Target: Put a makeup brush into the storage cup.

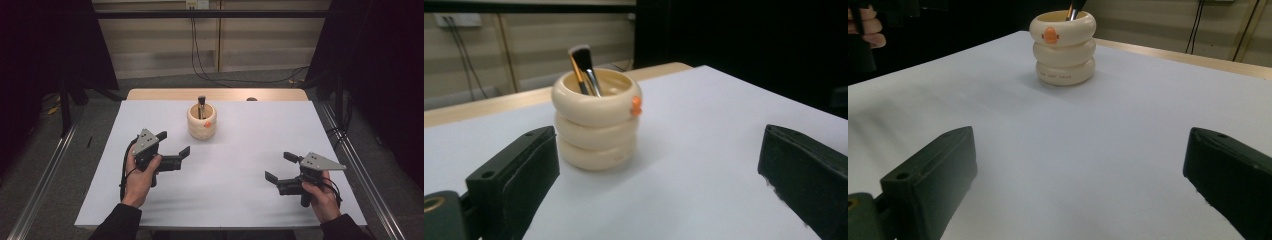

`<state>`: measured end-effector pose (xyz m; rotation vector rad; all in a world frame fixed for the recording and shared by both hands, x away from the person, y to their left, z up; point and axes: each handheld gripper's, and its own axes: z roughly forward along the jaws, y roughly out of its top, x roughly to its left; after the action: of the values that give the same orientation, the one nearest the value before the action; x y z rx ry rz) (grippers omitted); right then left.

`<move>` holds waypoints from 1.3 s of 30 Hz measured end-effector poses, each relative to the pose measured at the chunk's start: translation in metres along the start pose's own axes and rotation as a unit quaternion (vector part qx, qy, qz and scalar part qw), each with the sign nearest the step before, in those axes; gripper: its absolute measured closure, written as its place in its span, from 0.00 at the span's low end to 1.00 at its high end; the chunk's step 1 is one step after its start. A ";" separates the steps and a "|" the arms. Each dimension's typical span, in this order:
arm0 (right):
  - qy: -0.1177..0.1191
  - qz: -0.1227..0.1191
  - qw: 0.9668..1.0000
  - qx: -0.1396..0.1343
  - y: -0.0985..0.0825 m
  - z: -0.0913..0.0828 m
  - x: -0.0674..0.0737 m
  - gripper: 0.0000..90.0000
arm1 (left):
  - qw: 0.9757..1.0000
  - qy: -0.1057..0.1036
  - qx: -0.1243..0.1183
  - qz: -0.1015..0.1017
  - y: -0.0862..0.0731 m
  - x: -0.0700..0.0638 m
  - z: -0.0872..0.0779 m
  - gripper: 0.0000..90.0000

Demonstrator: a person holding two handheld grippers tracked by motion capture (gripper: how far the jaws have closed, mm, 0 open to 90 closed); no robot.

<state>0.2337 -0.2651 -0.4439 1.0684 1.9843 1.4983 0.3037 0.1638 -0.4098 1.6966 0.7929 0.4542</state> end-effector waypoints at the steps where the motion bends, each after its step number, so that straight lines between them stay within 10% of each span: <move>1: 0.000 -0.003 1.000 0.003 0.000 0.000 -0.001 0.00 | 1.000 -0.003 0.002 0.003 -0.001 0.000 -0.002 0.03; 39: -0.023 -0.002 1.000 -0.014 -0.005 -0.017 -0.004 0.00 | 0.999 0.033 -0.007 -0.017 -0.048 -0.011 -0.076 0.01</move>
<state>0.2223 -0.2792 -0.4431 1.0773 1.9287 1.4818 0.2327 0.2146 -0.4336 1.6588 0.8639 0.4942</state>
